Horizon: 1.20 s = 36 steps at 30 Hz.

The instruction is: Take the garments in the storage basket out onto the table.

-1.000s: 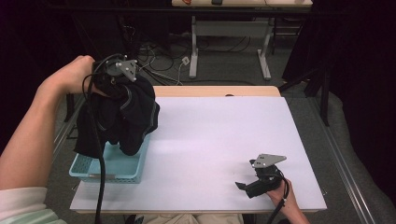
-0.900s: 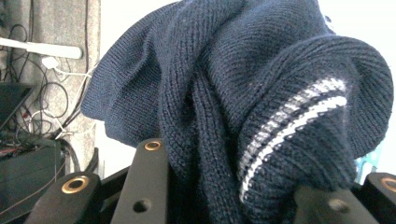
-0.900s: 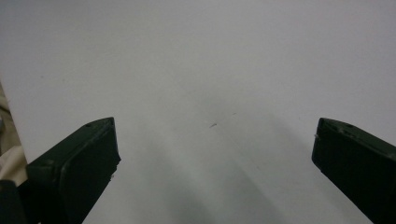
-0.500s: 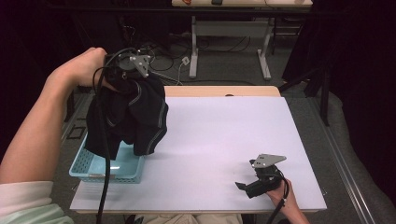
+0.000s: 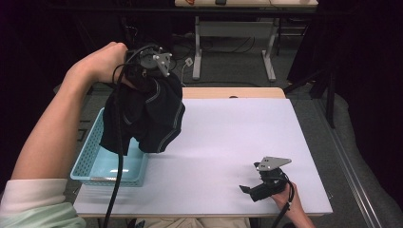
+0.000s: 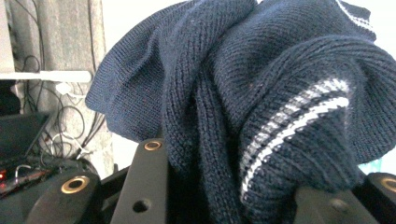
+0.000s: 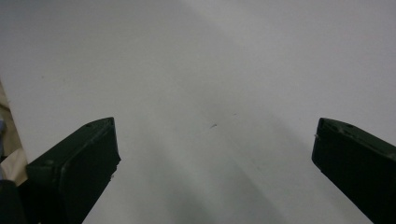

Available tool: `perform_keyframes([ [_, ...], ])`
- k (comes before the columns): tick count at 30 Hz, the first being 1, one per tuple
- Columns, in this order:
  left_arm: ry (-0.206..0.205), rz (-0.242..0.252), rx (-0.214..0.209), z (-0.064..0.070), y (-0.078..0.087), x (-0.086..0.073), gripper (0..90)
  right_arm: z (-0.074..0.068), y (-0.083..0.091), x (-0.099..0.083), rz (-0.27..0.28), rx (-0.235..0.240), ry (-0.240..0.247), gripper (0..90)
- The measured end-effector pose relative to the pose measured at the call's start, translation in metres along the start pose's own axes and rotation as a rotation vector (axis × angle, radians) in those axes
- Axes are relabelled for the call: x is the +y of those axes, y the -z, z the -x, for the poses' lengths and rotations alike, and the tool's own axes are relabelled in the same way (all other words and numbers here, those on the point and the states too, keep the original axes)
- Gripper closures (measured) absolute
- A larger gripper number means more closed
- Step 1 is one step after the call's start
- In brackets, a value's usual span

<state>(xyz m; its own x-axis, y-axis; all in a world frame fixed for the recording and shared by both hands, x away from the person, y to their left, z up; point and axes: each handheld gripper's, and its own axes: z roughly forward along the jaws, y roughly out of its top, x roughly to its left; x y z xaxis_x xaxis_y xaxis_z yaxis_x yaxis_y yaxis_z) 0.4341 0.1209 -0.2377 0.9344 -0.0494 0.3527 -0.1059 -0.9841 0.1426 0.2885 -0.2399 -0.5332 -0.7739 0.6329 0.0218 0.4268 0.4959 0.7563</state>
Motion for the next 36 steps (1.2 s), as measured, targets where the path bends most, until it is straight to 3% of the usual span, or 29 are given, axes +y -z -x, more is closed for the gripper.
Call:
perform_keyframes([
  [8,-0.030,0.003,0.005,-0.001,0.001,0.013,68.4,0.000,0.000,0.000,0.002,0.001,-0.003,0.1],
  [16,-0.057,0.039,0.014,-0.002,0.010,0.027,68.3,0.000,0.000,0.000,0.002,0.002,-0.004,0.1],
  [26,-0.104,0.092,-0.003,-0.001,-0.003,0.050,68.1,0.000,0.000,0.000,0.004,0.001,-0.003,0.1],
  [27,-0.110,0.095,-0.003,-0.001,-0.005,0.053,68.1,0.002,0.003,0.001,-0.036,-0.015,0.021,0.1],
  [29,-0.120,0.100,-0.005,-0.001,-0.008,0.059,68.1,0.002,0.003,0.001,-0.038,-0.015,0.021,0.1],
  [34,-0.137,0.122,-0.006,-0.001,-0.012,0.070,68.0,0.001,0.000,0.000,0.009,0.000,0.003,0.1],
  [35,-0.141,0.124,-0.002,-0.001,-0.013,0.072,68.0,0.001,0.003,0.001,-0.032,-0.012,0.016,0.1],
  [36,-0.142,0.126,-0.004,-0.001,-0.014,0.073,68.0,0.001,0.003,0.001,-0.032,-0.012,0.016,0.1],
])
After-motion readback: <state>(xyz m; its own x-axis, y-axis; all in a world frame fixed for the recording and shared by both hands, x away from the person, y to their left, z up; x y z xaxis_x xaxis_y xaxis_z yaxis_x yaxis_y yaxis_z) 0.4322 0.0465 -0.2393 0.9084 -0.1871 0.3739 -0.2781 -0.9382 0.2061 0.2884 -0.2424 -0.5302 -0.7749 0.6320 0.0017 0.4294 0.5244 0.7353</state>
